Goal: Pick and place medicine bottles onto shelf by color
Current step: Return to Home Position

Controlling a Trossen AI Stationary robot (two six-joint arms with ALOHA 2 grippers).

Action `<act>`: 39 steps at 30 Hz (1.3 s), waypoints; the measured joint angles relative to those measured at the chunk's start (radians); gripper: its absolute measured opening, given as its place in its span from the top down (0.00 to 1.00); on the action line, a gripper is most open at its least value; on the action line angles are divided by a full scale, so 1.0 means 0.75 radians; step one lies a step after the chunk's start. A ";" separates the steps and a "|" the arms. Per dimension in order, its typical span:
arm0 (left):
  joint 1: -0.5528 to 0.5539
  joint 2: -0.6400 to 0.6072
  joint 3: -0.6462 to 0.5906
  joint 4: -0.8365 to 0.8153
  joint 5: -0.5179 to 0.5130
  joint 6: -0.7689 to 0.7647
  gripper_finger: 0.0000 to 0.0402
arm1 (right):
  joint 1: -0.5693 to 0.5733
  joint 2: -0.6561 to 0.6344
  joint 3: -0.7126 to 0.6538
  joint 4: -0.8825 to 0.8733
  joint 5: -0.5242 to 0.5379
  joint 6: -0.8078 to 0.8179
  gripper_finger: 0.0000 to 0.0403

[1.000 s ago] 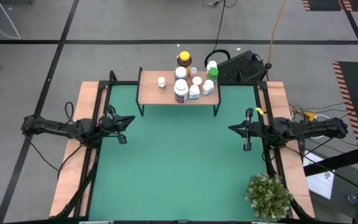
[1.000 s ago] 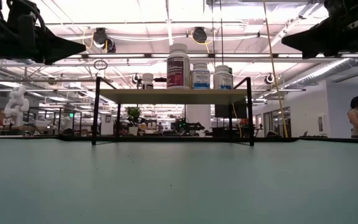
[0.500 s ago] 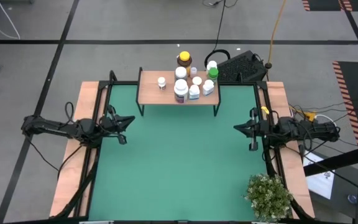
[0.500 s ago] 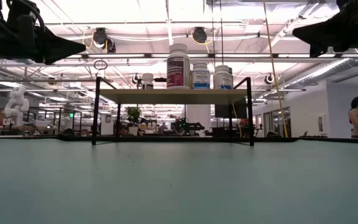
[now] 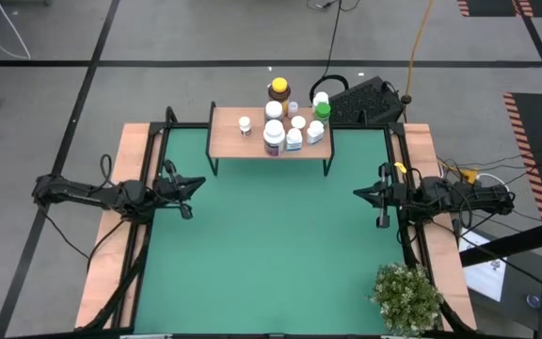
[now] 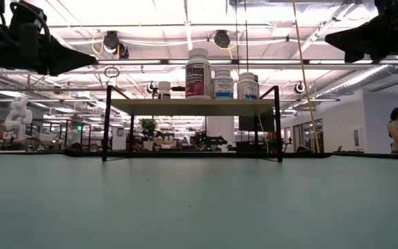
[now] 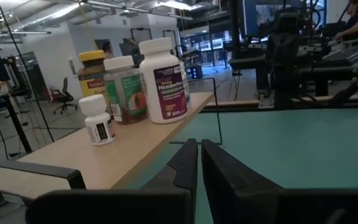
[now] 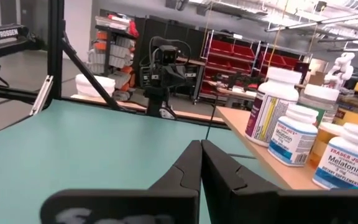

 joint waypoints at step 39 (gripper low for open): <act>-0.001 0.000 0.001 -0.057 0.079 -0.288 0.94 | -0.001 0.001 -0.174 0.333 -0.109 0.183 1.00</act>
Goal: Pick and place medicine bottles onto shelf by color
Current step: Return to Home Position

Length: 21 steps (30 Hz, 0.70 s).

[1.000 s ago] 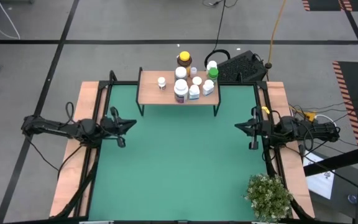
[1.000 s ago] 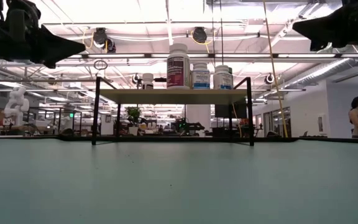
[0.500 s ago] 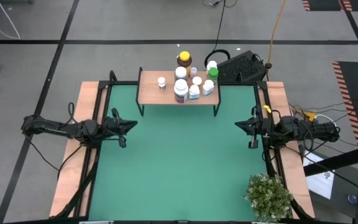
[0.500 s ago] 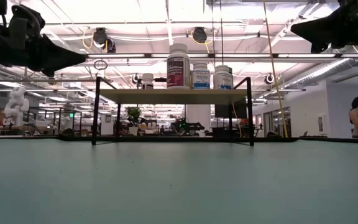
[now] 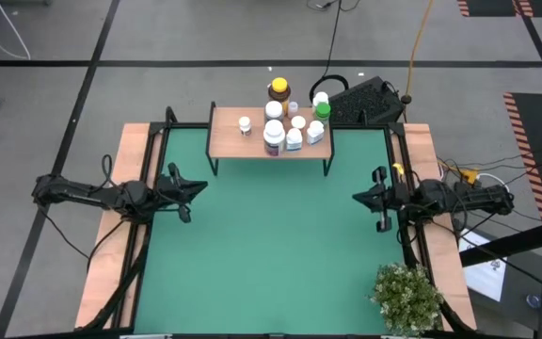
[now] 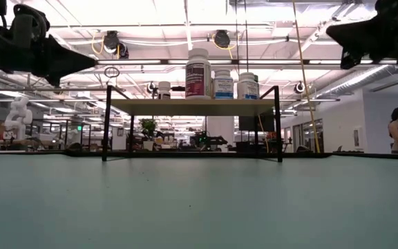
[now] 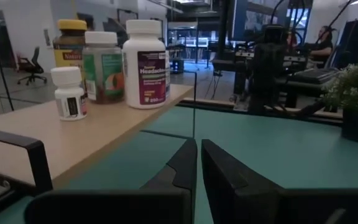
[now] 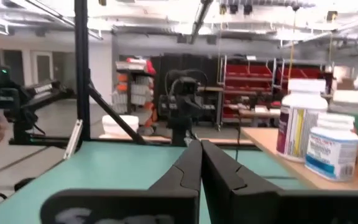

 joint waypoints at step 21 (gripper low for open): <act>-0.001 -0.001 0.041 -0.045 0.001 0.072 0.94 | 0.000 -0.001 0.018 -0.174 0.003 -0.040 1.00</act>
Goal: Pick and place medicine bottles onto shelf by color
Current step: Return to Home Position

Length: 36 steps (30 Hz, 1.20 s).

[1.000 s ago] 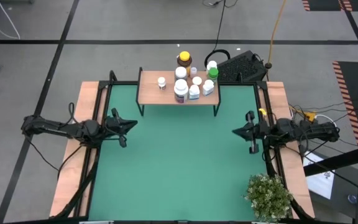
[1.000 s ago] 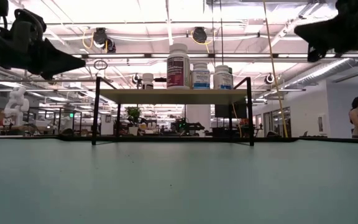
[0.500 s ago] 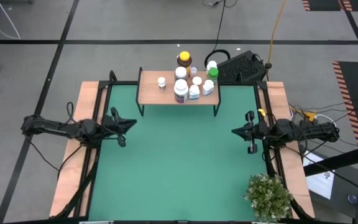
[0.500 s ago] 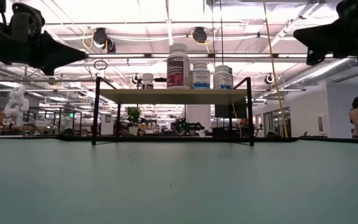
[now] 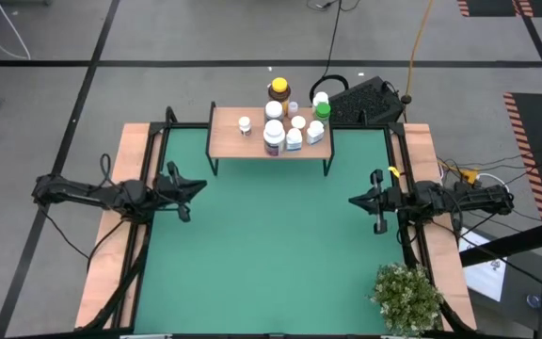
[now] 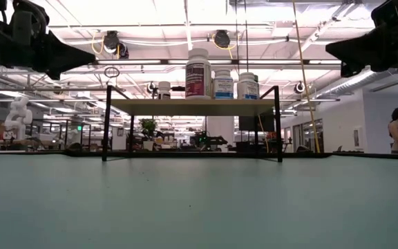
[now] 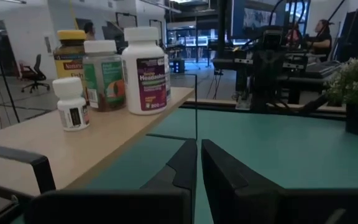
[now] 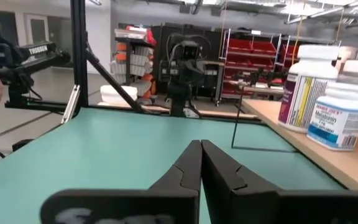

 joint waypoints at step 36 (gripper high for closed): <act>-0.098 -0.290 0.022 -0.248 -0.005 0.133 0.94 | 0.000 0.000 0.002 -0.021 0.065 -0.084 1.00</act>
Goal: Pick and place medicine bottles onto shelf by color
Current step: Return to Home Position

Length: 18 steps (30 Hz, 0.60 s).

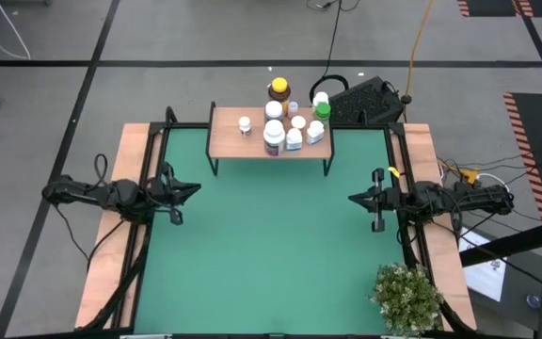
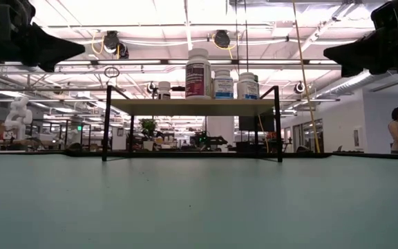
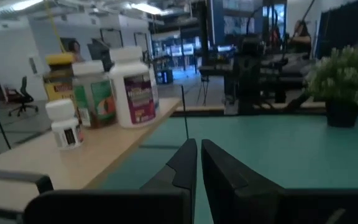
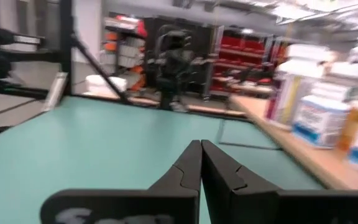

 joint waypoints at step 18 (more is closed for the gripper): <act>0.002 0.022 -0.062 0.033 0.015 -0.063 0.94 | -0.001 0.003 -0.004 0.017 0.007 -0.068 1.00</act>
